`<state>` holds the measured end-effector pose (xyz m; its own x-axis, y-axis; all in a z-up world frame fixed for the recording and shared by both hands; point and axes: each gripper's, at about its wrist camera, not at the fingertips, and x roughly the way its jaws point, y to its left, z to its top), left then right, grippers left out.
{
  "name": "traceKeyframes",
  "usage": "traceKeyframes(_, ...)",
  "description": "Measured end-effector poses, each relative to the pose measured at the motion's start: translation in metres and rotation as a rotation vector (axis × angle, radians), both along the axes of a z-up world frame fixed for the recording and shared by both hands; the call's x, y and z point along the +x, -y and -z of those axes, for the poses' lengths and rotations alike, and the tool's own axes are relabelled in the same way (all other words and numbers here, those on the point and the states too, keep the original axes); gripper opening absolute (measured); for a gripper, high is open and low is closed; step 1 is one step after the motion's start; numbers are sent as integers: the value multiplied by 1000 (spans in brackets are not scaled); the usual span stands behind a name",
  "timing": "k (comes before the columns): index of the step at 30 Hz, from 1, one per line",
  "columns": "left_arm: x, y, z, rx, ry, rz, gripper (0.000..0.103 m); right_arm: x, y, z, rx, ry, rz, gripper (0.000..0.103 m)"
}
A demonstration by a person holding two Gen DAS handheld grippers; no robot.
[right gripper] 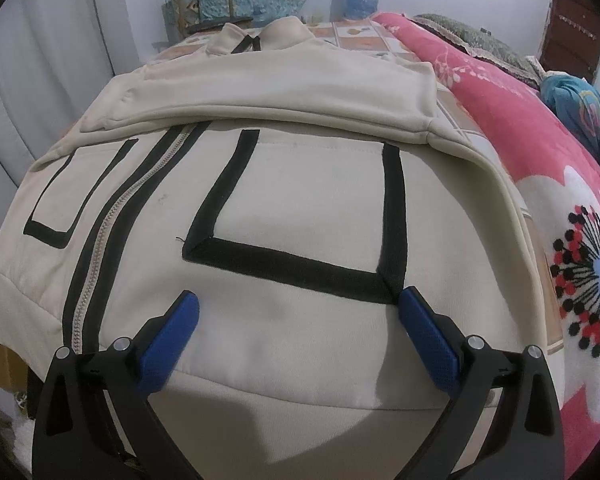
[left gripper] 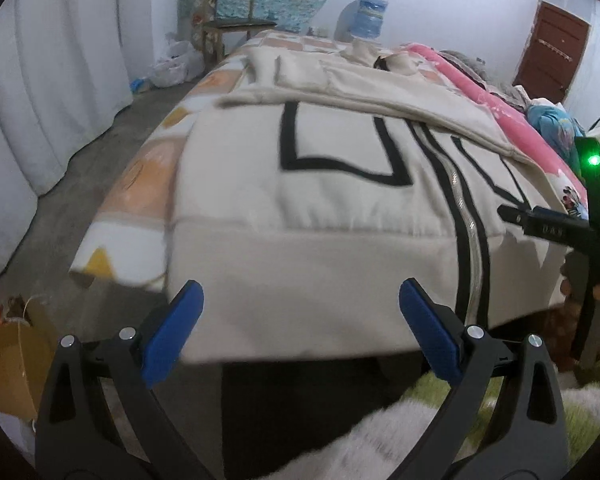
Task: Fold large clothes
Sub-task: 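Close the left tool on the hem edge at the bed side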
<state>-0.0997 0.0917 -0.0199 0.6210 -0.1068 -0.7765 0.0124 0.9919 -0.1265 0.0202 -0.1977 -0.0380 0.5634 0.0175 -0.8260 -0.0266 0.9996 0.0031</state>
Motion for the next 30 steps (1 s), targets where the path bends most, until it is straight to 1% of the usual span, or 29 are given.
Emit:
traceKeyframes(1, -4, -2, 1, -3, -2, -6, 94, -1, 0, 0, -1, 2, -5, 97)
traceKeyframes(3, -13, -11, 4, -17, -9, -30, 84, -1, 0, 0, -1, 3, -14, 97)
traceKeyframes(5, -16, -20, 8, -28, -23, -54, 80, -1, 0, 0, -3, 2, -17, 97)
traceKeyframes(6, -16, -25, 10, -38, -30, -68, 75, -1, 0, 0, -3, 1, -16, 97)
traceKeyframes(8, -14, -35, 16, -85, -44, -96, 72, -1, 0, 0, -4, -1, -14, 97)
traceKeyframes(14, 3, -52, 39, -186, -90, -114, 72, 0, -1, -1, -5, -2, -12, 97)
traceKeyframes(16, 7, -54, 42, -214, -102, -118, 67, 0, -1, -1, -5, -3, -11, 97)
traceKeyframes(17, 8, -55, 41, -222, -99, -116, 66, 0, -1, 0, -5, -3, -12, 97)
traceKeyframes(20, 7, -54, 40, -208, -92, -104, 66, 0, -1, 0, -5, -3, -11, 97)
traceKeyframes(23, 8, -64, 45, -226, -104, -133, 66, 0, -1, 0, -5, 0, -5, 97)
traceKeyframes(26, 11, -74, 50, -284, -101, -155, 66, 0, -2, 0, -6, -2, -3, 97)
traceKeyframes(30, 17, -82, 57, -369, -96, -157, 66, 0, -2, 0, -6, -4, -4, 97)
